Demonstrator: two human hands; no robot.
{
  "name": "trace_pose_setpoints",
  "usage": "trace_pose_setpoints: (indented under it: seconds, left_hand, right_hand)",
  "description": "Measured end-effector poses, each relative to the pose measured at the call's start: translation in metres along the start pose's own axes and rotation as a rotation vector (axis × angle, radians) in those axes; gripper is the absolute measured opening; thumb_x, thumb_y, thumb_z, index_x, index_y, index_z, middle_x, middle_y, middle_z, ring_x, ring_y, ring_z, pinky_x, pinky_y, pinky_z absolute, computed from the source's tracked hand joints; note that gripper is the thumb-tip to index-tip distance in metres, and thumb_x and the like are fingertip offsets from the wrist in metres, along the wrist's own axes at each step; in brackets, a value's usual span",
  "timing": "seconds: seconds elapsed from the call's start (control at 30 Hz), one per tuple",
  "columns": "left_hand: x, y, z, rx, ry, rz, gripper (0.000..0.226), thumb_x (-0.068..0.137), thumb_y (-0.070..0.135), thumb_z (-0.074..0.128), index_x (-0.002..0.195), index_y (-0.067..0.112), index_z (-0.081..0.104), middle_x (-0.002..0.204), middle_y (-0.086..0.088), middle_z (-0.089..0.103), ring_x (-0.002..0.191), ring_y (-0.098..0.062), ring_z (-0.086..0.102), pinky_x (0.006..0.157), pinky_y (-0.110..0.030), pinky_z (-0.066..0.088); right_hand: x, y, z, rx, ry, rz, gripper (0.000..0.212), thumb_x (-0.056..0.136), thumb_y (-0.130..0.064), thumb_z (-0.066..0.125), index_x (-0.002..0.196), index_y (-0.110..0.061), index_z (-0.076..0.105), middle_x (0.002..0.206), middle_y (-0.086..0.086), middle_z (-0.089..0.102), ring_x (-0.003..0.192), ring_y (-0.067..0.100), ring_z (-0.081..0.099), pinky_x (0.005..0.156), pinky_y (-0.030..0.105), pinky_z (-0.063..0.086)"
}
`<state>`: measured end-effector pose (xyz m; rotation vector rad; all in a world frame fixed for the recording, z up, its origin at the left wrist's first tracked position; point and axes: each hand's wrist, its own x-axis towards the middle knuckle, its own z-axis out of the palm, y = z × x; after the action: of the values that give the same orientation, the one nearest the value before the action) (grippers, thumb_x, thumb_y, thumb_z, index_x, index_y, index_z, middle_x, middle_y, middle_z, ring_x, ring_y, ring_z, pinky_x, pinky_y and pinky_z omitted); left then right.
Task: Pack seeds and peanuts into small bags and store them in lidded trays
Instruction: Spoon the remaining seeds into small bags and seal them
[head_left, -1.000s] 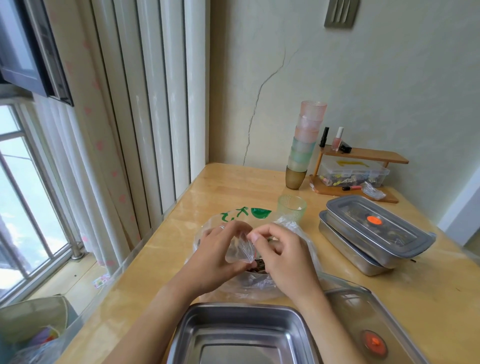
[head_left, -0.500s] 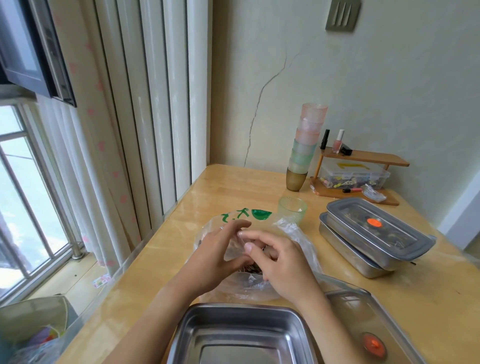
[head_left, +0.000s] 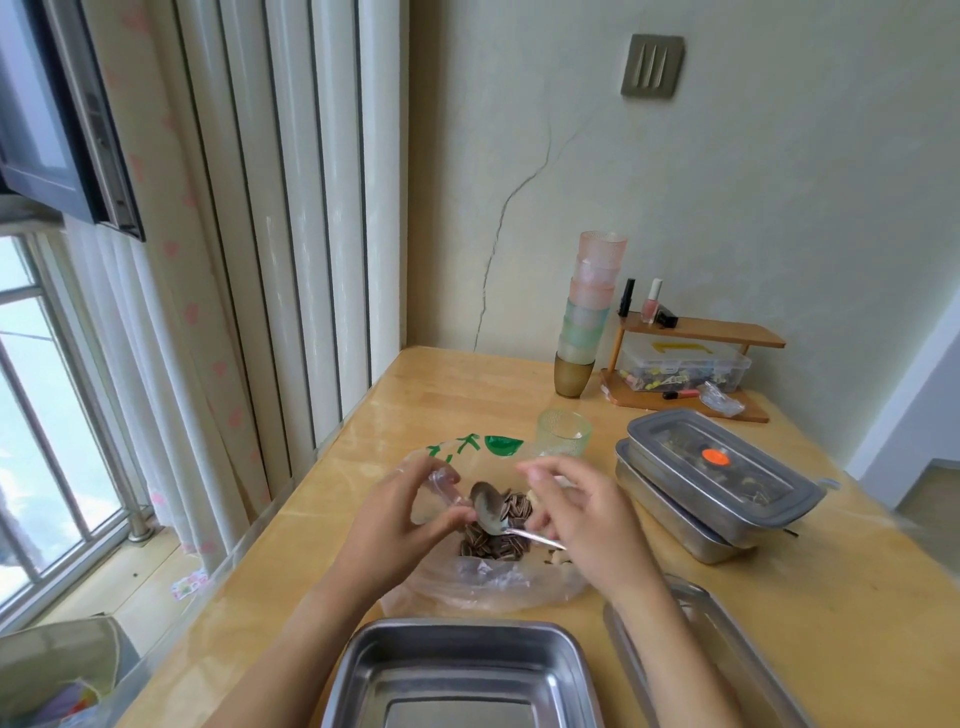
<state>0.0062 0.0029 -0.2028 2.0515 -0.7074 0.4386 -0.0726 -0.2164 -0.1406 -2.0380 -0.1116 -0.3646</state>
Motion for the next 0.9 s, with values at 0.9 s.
trace_pose_setpoints:
  seconds: [0.9]
  left_hand:
    - [0.006, 0.009, -0.022, 0.009, -0.107, -0.477, 0.038, 0.085, 0.046, 0.080, 0.105, 0.015, 0.069, 0.097, 0.004, 0.071, 0.090, -0.011, 0.066, 0.071, -0.024, 0.049]
  right_hand:
    - [-0.011, -0.023, -0.092, -0.123, -0.068, 0.351, 0.012, 0.093, -0.016, 0.075, 0.104, -0.016, 0.071, 0.076, 0.005, 0.072, 0.067, 0.014, 0.066, 0.065, 0.029, 0.057]
